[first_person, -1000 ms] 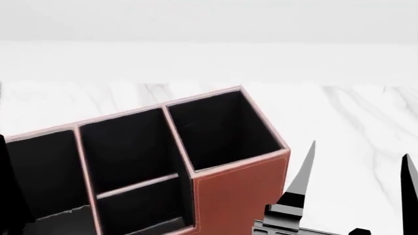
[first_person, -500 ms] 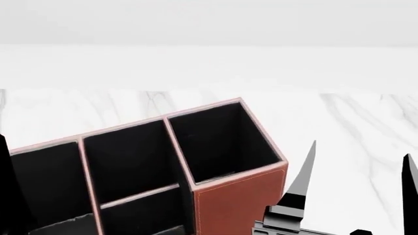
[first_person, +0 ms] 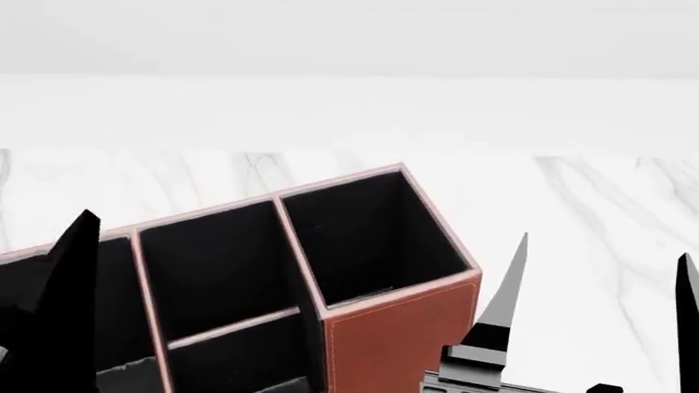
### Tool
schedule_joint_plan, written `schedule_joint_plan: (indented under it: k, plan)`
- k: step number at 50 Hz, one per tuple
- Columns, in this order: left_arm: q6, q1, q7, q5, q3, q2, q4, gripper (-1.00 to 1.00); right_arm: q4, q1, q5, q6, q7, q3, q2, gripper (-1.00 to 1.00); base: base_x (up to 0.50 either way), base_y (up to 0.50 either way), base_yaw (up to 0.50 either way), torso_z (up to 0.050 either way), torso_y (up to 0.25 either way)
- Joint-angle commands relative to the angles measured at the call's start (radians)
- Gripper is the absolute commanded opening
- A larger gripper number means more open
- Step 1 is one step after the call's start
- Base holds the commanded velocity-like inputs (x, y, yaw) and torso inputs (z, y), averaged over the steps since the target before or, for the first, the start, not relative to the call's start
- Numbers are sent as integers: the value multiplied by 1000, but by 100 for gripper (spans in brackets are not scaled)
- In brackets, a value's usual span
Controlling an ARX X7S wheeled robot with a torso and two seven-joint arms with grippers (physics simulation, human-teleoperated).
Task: Pick up the book and place it in the front compartment of the caddy.
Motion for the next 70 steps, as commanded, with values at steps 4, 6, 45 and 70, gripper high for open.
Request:
schedule_joint_plan:
  k: [4,6,45,70]
  plan:
    - [-217,-349,11,-340,105,-148,-141,100,3,3,14,0,12,1,11,100,0,0,0,0,0]
    - [-252,-397,25,-368,134,-159,-168,100,2,3,16,0,14,1,12,100,0,0,0,0,0]
    - [-804,-985,161,-436,674,1,-576,100,4,0,61,-16,44,20,36,100,0,0,0,0,0]
    - [-873,-1040,158,-516,789,60,-701,100,8,6,70,-13,68,4,52,100,0,0,0,0,0]
